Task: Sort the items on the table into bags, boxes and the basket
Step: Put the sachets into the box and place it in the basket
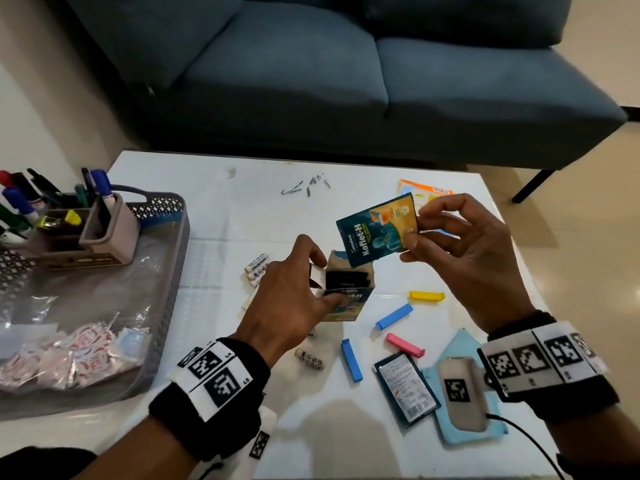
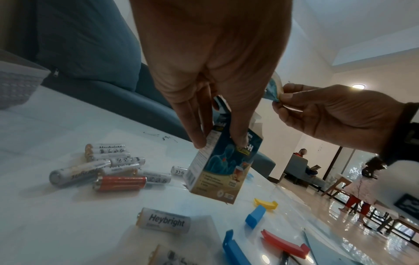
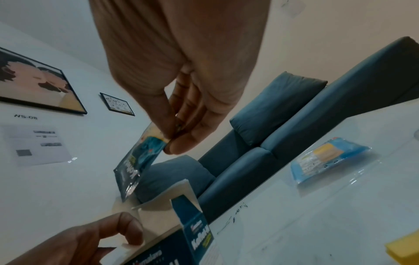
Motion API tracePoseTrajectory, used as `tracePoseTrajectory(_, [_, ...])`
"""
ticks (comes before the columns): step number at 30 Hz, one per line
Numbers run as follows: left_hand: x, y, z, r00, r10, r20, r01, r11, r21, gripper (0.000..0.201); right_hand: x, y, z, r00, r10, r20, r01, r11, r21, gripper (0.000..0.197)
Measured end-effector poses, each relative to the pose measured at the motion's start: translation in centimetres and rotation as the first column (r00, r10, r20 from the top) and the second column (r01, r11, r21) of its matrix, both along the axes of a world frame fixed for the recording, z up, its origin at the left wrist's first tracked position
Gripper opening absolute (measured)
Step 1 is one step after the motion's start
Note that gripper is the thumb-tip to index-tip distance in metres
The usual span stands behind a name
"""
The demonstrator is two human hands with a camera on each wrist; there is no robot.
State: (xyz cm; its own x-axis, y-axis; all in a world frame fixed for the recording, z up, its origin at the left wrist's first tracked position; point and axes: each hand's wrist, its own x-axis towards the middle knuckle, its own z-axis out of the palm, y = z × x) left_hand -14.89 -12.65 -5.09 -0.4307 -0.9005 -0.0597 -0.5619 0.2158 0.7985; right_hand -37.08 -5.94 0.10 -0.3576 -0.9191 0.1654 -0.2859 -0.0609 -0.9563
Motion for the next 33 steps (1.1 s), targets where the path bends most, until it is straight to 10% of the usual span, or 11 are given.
tracePoseTrajectory(4, [0.1,-0.1,0.1,0.999,0.023,-0.031,-0.022,1.000,0.013,0.055,0.2,0.0,0.1,0.963,0.009,0.271,-0.015,1.000,0.022,0.054])
tracePoseTrajectory(8, [0.0,0.0,-0.1,0.999,0.023,-0.042,-0.022,0.999,0.037,0.055,0.3,-0.4,0.2,0.686,-0.008,0.728,-0.007,1.000,0.018,0.041])
tracePoseTrajectory(12, [-0.2,0.0,-0.2,0.992,0.105,-0.074,-0.091,0.980,0.176,0.055,1.0,-0.8,-0.4,0.495,-0.001,0.869,-0.051,0.998,0.030,0.031])
tracePoseTrajectory(16, [-0.2,-0.2,-0.1,0.963,0.203,-0.176,-0.112,0.900,0.422,0.060,1.8,-0.9,-0.6,0.691,-0.017,0.723,-0.070,0.994,0.090,0.034])
tracePoseTrajectory(21, [-0.3,0.0,0.1,0.989,0.099,-0.108,-0.059,0.945,0.322,0.057,2.8,-1.1,-0.5,0.894,0.027,0.447,-0.074,0.993,0.089,0.049])
tracePoseTrajectory(28, [-0.2,-0.1,0.2,0.997,0.041,-0.071,-0.018,0.956,0.293,0.051,3.6,-1.0,-0.8,0.902,0.187,0.390,-0.254,0.958,0.129,0.031])
tracePoseTrajectory(33, [-0.1,-0.3,0.0,0.997,0.047,-0.066,-0.027,0.961,0.274,0.051,2.7,-1.1,-1.8,0.974,0.215,-0.079,-0.189,0.950,0.249,0.024])
